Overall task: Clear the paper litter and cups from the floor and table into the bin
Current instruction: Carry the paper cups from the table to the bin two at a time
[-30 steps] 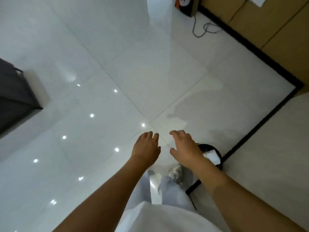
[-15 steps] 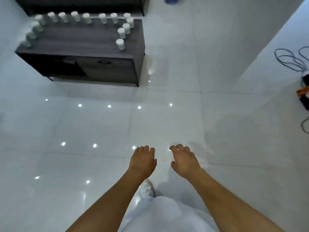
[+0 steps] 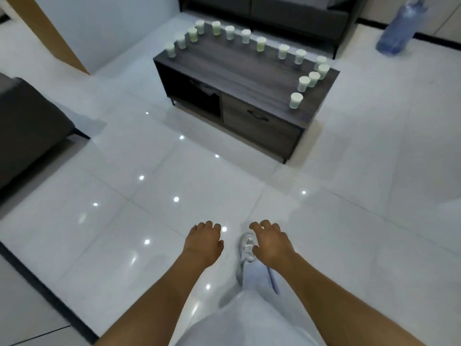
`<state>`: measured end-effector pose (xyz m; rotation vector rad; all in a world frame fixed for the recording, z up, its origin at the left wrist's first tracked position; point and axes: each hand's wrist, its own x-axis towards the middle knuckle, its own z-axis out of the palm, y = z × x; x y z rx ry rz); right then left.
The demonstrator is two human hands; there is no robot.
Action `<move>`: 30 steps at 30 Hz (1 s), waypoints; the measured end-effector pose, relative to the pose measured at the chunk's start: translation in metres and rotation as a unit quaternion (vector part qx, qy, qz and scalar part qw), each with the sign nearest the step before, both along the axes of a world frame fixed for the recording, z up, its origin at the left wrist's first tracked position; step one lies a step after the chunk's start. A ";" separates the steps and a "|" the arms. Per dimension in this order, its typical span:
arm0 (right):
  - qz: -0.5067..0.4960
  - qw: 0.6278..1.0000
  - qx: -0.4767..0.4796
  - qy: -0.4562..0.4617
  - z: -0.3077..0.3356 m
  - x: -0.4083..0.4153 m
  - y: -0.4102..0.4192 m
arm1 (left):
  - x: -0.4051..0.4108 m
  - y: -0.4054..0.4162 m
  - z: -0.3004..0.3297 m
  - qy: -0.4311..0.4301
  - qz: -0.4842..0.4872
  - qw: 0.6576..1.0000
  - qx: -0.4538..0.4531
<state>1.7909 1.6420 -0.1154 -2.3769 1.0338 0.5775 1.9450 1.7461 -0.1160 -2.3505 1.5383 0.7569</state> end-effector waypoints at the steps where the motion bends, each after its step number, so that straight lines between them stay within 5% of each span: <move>1: 0.008 1.000 0.002 -0.001 -0.002 0.018 -0.021 | 0.017 -0.017 -0.002 -0.002 0.011 1.000 -0.001; 16: 0.078 0.997 -0.001 -0.015 0.008 0.275 -0.256 | 0.246 -0.221 0.012 -0.008 0.126 0.992 -0.030; 30: 0.025 0.999 0.024 -0.035 0.009 0.539 -0.410 | 0.525 -0.388 0.016 -0.005 0.131 0.991 -0.042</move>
